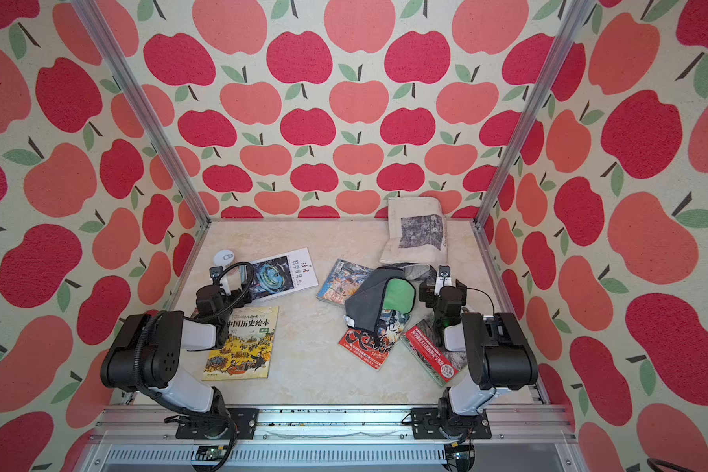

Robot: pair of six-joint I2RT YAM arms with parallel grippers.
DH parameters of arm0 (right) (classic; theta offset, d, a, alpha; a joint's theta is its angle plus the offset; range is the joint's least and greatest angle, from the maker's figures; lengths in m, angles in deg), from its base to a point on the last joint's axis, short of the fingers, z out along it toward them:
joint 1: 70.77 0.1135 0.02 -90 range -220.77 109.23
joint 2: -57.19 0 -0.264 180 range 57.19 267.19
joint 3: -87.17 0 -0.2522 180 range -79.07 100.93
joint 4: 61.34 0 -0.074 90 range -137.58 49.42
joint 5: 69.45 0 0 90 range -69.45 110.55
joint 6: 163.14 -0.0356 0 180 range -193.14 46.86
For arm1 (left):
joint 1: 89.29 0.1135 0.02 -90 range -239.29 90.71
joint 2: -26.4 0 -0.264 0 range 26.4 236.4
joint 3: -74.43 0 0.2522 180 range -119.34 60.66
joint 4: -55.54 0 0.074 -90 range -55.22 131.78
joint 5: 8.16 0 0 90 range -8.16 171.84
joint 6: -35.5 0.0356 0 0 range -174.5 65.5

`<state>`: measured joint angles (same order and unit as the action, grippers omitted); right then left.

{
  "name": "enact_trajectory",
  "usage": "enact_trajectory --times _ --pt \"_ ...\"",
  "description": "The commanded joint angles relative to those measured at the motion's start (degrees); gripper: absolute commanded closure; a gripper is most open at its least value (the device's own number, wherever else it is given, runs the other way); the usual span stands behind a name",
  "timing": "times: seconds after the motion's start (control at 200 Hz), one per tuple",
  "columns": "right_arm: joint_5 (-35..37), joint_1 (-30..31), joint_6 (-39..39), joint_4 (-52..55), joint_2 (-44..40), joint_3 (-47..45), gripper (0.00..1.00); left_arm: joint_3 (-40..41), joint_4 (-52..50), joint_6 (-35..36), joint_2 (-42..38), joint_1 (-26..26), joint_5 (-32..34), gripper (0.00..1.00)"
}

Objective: Wipe the cover of the book
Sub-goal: Pick up the cleaning item from the book.

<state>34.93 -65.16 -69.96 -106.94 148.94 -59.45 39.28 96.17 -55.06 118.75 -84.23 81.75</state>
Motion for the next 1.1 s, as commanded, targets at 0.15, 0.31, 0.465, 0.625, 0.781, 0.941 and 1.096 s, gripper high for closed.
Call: enact_trajectory --times 0.15,0.31,0.465,0.625,0.781,0.941,1.096 --pt "-2.55 -0.71 -0.29 1.54 -0.55 1.03 0.01 -1.03 -0.78 0.65 -0.20 -0.06 -0.78 0.01" --pt "-1.16 0.38 0.93 0.60 -0.24 0.80 0.01 -1.11 -0.87 0.65 -0.21 -0.16 -0.70 0.01" --pt "-0.65 0.70 1.13 0.20 -0.25 0.62 0.01 -1.11 -0.88 0.70 -0.13 -0.16 -0.53 0.01" --pt "1.44 1.59 1.73 -1.30 0.06 0.14 0.01 -1.09 -0.78 0.73 -0.22 -0.37 -0.24 0.01" --pt "2.24 1.96 1.92 -2.13 0.21 -0.19 0.01 -0.67 0.10 1.20 -0.07 -1.28 1.59 0.01" --pt "3.25 2.42 2.15 -3.15 0.39 -0.55 0.01 -0.67 0.19 1.22 -0.07 -1.37 1.85 0.01" --pt "3.60 2.44 2.20 -3.40 0.40 -0.64 0.01 -0.67 0.09 1.29 -0.08 -1.37 1.86 0.01"
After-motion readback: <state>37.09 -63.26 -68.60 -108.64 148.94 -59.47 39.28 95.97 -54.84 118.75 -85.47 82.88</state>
